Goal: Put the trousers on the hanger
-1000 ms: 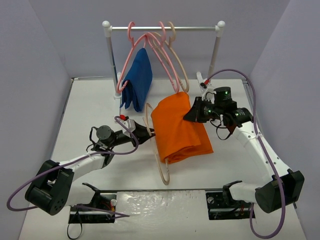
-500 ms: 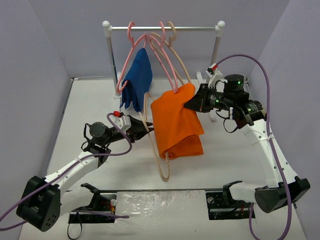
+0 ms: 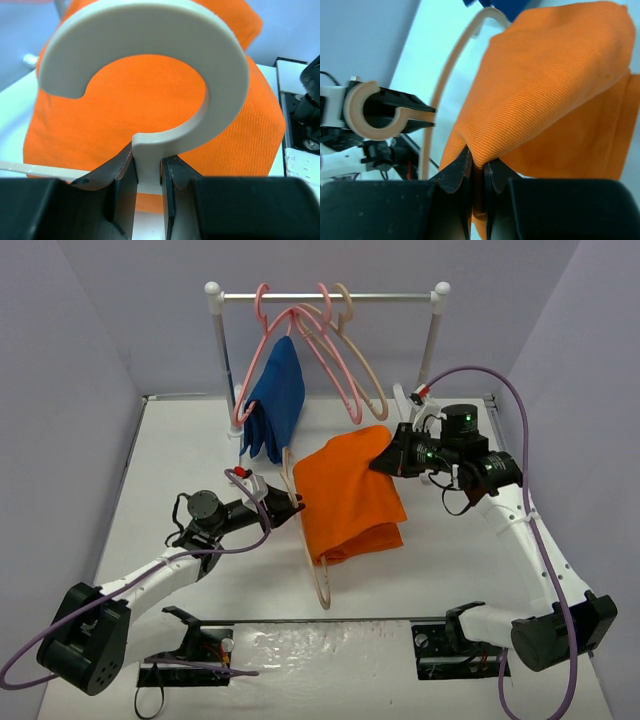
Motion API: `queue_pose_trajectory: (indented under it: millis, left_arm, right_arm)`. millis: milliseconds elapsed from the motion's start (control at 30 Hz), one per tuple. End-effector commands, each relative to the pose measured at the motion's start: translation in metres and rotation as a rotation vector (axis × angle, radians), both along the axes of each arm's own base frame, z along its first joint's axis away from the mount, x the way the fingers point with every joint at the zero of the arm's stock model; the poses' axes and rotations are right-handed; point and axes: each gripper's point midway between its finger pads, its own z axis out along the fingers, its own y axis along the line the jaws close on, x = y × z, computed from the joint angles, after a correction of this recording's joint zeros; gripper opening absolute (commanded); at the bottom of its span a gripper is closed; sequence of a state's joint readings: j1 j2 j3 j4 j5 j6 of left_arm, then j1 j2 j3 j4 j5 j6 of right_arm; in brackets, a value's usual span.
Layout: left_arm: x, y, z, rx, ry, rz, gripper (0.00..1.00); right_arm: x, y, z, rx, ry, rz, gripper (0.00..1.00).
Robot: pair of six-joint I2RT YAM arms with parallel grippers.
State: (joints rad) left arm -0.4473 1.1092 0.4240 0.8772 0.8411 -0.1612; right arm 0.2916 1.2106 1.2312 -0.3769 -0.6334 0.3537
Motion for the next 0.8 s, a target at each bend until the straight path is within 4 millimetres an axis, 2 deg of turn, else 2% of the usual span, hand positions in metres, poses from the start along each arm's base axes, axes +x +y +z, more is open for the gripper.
queue_pose_trajectory:
  millis: [0, 167, 433, 567, 667, 767]
  left_arm:
    - [0.008, 0.023, 0.036, -0.047, -0.119, 0.133, 0.0]
    - [0.002, 0.028, 0.027, -0.062, -0.107, 0.151, 0.0]
    - [-0.004, 0.037, 0.009, -0.082, -0.075, 0.195, 0.0]
    - [-0.006, 0.042, 0.007, -0.093, -0.069, 0.222, 0.0]
    - [-0.009, 0.044, 0.01, -0.108, -0.069, 0.231, 0.0]
    - [-0.011, 0.047, 0.009, -0.111, -0.068, 0.249, 0.0]
  right_arm:
    - [0.02, -0.017, -0.014, -0.039, -0.125, -0.073, 0.0]
    - [0.028, -0.028, -0.077, -0.096, -0.068, -0.141, 0.0]
    - [0.057, -0.033, -0.14, -0.183, -0.053, -0.168, 0.0]
    - [0.068, -0.031, -0.157, -0.195, -0.064, -0.159, 0.0]
    - [0.072, -0.03, -0.162, -0.216, -0.076, -0.136, 0.0]
    - [0.079, -0.026, -0.152, -0.212, -0.115, -0.12, 0.0]
